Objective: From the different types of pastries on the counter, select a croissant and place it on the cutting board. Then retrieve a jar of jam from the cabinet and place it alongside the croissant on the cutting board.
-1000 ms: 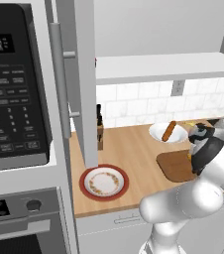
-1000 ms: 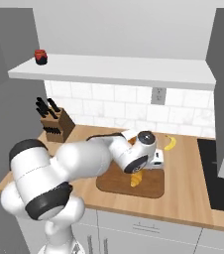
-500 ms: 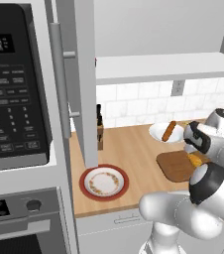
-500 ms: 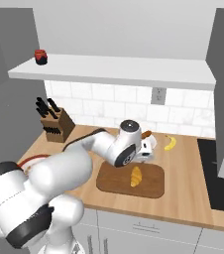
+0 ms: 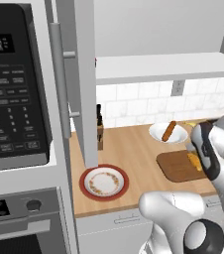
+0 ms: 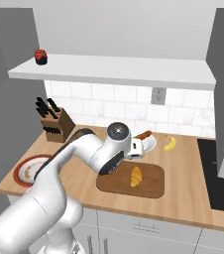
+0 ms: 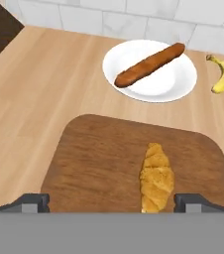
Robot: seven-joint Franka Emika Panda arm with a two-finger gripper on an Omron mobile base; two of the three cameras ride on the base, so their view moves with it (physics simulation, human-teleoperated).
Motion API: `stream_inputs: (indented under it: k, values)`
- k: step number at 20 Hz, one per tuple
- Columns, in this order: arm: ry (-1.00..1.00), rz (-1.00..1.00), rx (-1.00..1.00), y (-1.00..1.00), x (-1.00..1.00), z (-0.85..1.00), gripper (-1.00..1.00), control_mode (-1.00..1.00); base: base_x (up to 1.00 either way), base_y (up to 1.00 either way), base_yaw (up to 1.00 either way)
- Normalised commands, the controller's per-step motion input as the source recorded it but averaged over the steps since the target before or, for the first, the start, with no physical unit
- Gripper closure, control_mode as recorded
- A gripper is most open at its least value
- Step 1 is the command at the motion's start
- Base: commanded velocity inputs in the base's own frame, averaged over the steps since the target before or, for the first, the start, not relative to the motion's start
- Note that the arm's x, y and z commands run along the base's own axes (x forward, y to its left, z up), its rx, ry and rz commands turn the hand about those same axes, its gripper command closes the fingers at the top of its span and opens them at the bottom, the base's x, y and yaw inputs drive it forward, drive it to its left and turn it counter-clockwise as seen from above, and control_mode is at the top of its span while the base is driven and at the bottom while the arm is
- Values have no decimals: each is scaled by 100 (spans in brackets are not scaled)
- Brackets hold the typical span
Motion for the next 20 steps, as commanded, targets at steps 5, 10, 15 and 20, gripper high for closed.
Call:
stream_inputs:
  k: [5,10,15,20]
  values:
    - [-20,14,0,41,-9,96,-100,-100,0,0,0]
    - [-36,35,-3,15,-10,60,-100,-100,0,0,0]
    - [-48,43,-12,8,-14,39,-100,-100,0,0,0]
    - [-30,29,-22,39,-1,62,-100,-100,0,0,0]
